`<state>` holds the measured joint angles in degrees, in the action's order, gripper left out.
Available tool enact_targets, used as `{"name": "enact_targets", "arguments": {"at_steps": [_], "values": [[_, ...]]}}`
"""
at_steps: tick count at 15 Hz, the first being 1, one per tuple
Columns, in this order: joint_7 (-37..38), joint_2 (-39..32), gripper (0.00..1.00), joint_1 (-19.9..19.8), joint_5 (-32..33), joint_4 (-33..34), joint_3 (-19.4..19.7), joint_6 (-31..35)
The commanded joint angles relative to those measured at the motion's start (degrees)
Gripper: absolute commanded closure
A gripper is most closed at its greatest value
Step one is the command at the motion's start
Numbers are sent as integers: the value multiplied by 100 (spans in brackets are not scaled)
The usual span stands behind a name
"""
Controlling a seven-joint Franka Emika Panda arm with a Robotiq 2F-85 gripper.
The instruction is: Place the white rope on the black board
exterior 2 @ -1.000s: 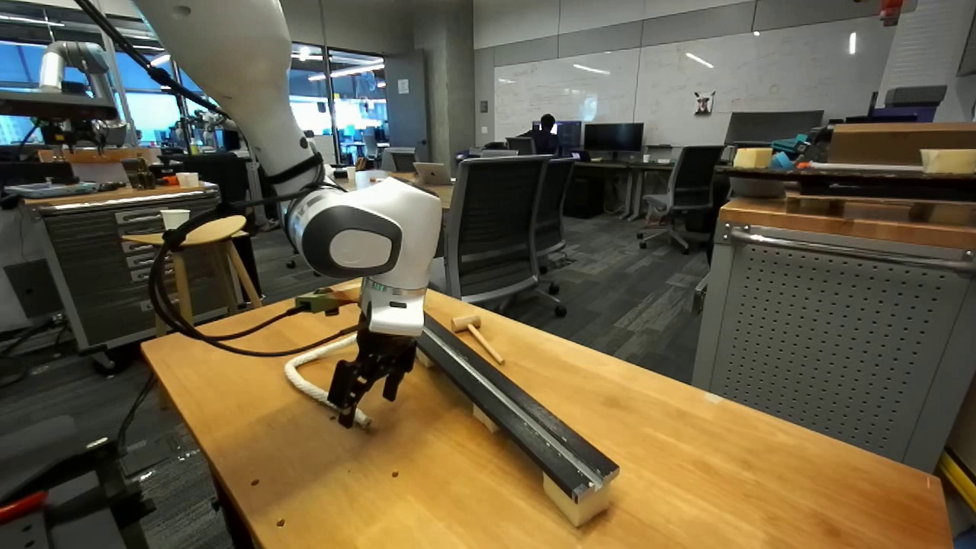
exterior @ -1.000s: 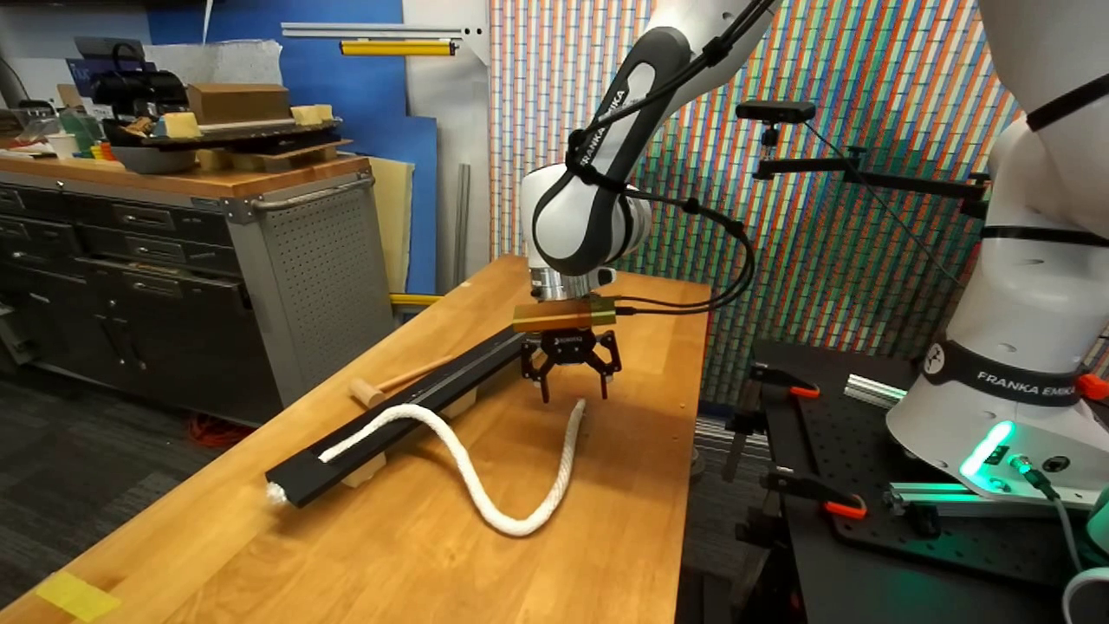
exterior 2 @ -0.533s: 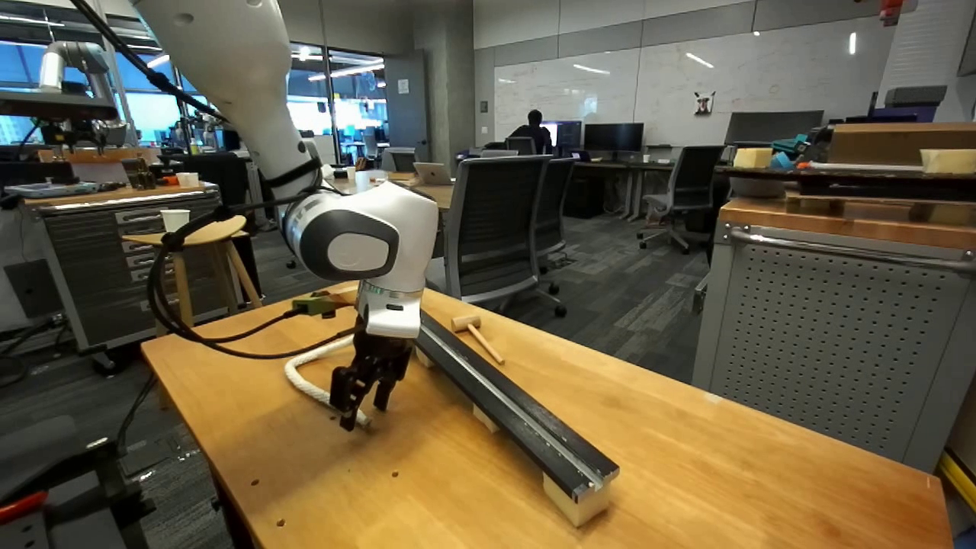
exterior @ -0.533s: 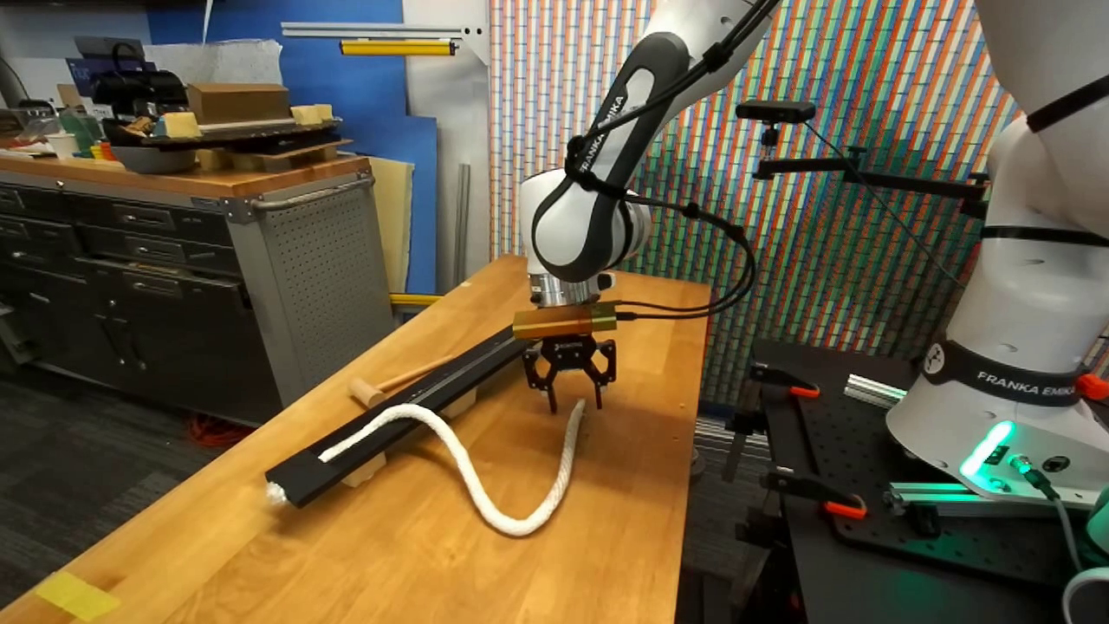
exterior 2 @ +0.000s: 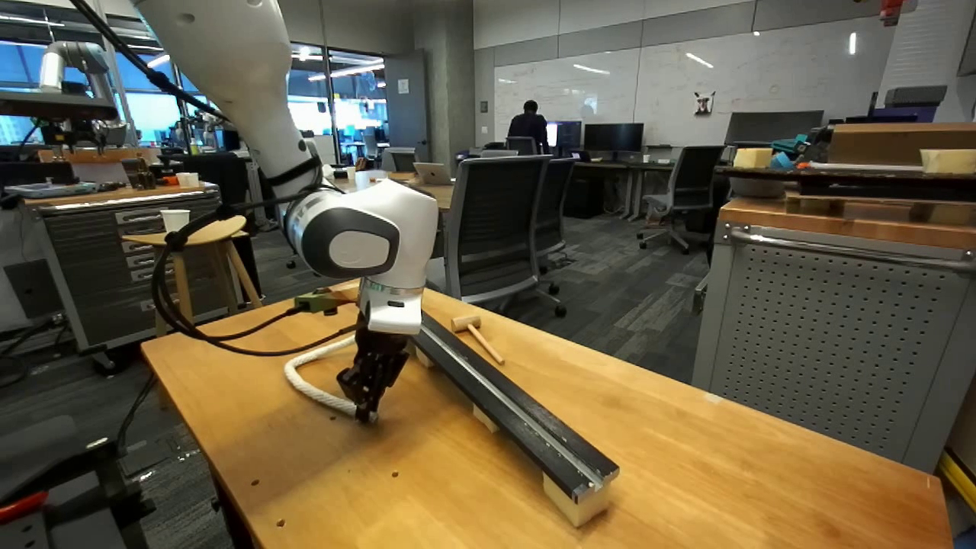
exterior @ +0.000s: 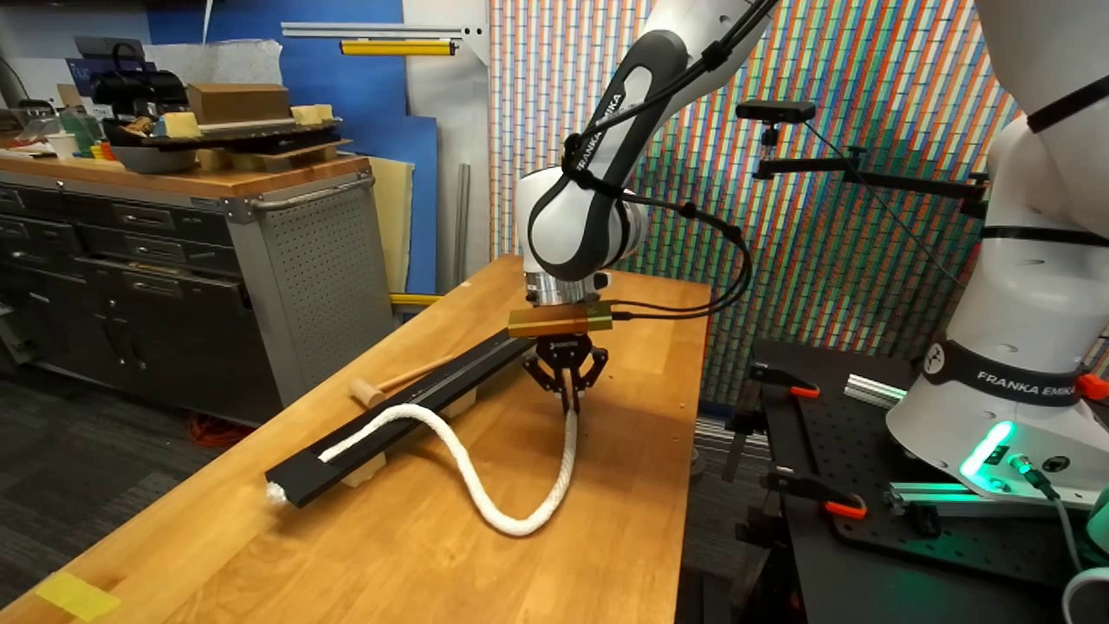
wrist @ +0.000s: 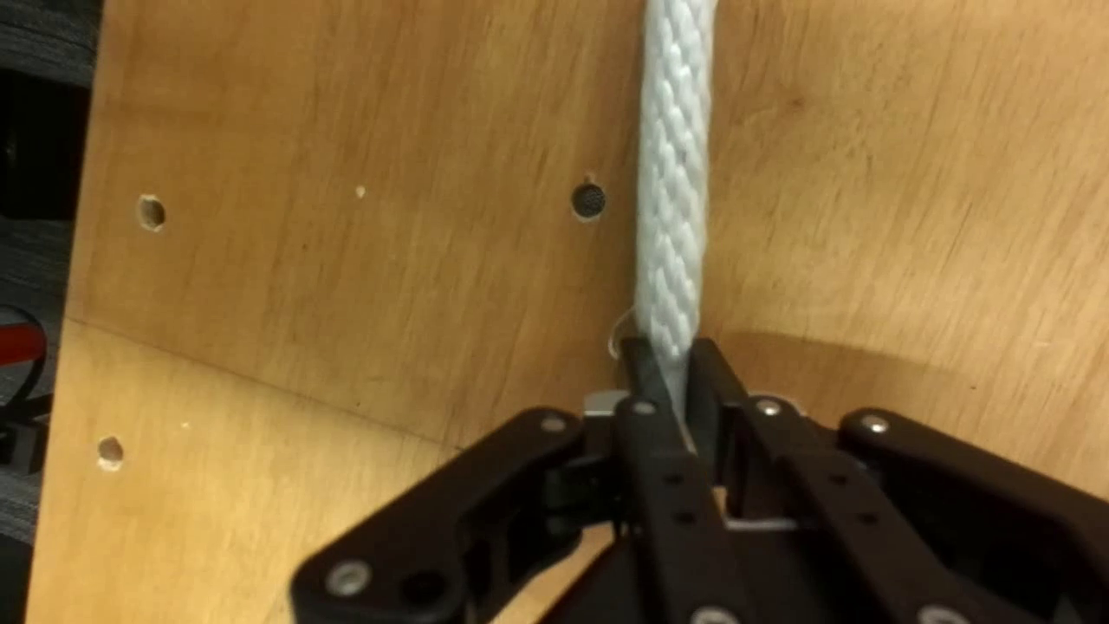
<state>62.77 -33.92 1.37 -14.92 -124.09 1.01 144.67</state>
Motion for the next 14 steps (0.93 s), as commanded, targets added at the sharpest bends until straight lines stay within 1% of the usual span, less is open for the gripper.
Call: {"name": "enact_targets", "arguments": {"at_steps": [1,2,5,14], "values": [[-18,-72,100,85,-161,40,59,24],[-38,-65,97,64,-185,43,42,9],[-135,28,97,3,-242,-6,-1,19],[-479,828,97,-207,-588,-212,-11,12]]}}
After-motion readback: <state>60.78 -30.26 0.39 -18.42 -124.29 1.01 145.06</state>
